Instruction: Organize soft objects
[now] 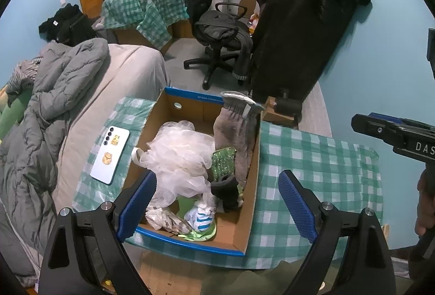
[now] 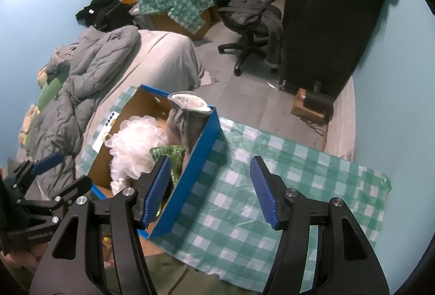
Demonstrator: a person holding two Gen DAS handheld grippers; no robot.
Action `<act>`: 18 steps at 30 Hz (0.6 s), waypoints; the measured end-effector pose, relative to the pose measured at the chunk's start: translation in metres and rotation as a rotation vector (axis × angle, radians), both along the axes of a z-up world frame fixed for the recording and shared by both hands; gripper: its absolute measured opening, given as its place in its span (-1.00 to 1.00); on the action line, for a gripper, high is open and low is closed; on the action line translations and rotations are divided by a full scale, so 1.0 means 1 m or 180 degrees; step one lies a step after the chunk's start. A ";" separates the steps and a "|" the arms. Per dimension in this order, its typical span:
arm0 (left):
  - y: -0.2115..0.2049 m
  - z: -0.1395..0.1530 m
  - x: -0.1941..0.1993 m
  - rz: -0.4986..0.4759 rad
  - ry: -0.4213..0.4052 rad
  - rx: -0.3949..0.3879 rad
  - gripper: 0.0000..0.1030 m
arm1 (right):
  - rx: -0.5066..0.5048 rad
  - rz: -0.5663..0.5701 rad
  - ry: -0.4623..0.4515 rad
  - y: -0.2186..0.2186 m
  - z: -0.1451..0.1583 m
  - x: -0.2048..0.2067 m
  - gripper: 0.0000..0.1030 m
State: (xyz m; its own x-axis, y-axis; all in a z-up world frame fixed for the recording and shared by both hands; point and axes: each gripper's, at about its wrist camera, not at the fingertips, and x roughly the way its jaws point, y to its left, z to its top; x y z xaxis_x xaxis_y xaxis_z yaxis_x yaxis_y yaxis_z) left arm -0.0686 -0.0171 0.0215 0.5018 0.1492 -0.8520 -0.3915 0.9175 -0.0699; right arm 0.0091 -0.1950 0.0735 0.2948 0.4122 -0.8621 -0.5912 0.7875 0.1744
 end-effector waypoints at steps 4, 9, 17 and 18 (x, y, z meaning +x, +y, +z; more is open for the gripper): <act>-0.007 0.003 0.005 -0.0036 0.0009 0.0064 0.79 | 0.0019 -0.0055 0.0018 -0.009 0.001 0.002 0.17; -0.014 0.006 0.010 -0.0058 0.0035 0.0117 0.79 | 0.0035 -0.0077 0.0008 -0.015 0.003 0.005 0.17; -0.017 0.009 0.015 -0.0016 0.0038 0.0092 0.79 | 0.0049 -0.0091 0.0017 -0.021 0.004 0.007 0.17; -0.017 0.009 0.015 -0.0022 0.0039 0.0090 0.79 | 0.0050 -0.0094 0.0019 -0.021 0.004 0.007 0.17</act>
State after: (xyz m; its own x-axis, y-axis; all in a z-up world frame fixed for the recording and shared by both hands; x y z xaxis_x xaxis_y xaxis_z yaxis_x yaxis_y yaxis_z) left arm -0.0534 -0.0338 0.0306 0.4925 0.1699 -0.8536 -0.3857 0.9218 -0.0391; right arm 0.0161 -0.2157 0.0775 0.3020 0.4168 -0.8573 -0.5668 0.8016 0.1901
